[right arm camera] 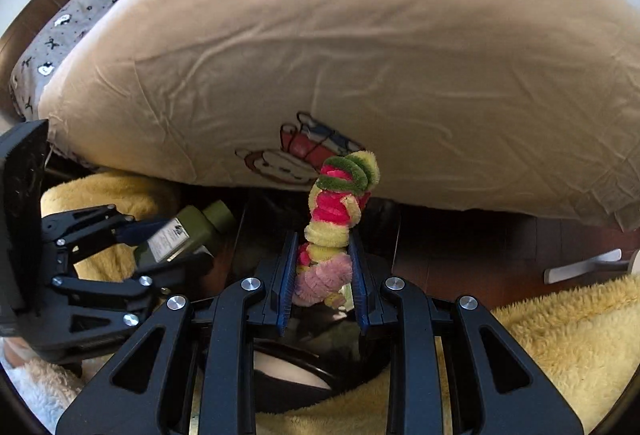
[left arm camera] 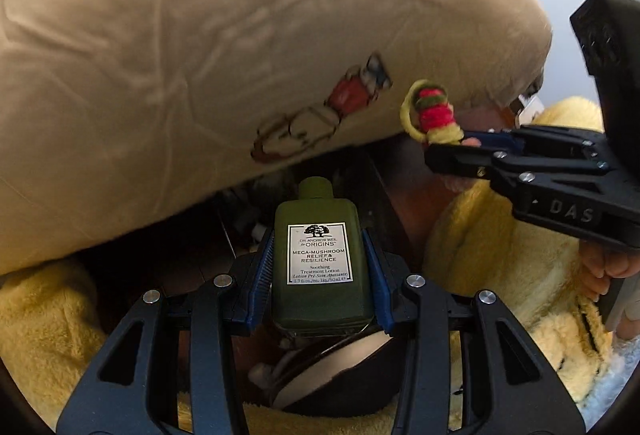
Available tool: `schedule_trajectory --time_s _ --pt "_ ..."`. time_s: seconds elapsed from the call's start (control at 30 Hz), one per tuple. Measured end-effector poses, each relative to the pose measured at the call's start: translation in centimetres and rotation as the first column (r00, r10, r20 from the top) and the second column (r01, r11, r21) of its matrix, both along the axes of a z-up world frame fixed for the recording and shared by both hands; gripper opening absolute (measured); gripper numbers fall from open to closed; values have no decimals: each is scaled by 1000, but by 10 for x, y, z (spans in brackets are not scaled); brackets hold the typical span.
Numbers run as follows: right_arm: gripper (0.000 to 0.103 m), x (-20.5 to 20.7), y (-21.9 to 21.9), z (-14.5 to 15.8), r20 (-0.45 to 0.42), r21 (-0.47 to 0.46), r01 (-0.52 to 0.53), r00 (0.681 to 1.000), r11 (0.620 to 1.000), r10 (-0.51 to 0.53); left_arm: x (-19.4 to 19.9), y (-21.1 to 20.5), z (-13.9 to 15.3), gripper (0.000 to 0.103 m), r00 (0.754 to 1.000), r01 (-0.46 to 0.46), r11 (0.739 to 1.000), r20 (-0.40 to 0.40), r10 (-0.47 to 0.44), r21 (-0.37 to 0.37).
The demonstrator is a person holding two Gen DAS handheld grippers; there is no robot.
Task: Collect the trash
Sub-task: 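Lower the green bottle and hair ties into the bin and release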
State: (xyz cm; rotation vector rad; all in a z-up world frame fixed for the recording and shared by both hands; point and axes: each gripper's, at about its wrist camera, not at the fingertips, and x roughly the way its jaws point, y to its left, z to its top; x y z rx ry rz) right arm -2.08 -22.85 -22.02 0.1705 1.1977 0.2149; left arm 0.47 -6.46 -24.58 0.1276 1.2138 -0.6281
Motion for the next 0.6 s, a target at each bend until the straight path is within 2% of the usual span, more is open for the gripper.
schedule_trajectory --time_s 0.23,0.33,0.4,0.6 --pt "29 5 2 -17 -74 12 1 997 1000 0 -1 -7 -16 41 997 32 999 -65 -31 14" --pt "40 6 1 -18 -81 6 20 997 1000 -19 -2 -8 -16 45 997 36 999 -72 -34 31" --pt "54 6 -2 -17 -75 11 31 997 999 -30 -5 -7 -14 56 998 35 998 -56 -32 45" --pt "57 5 -15 -8 -43 33 76 996 997 -75 -1 1 0 60 1000 9 999 -13 -9 44"
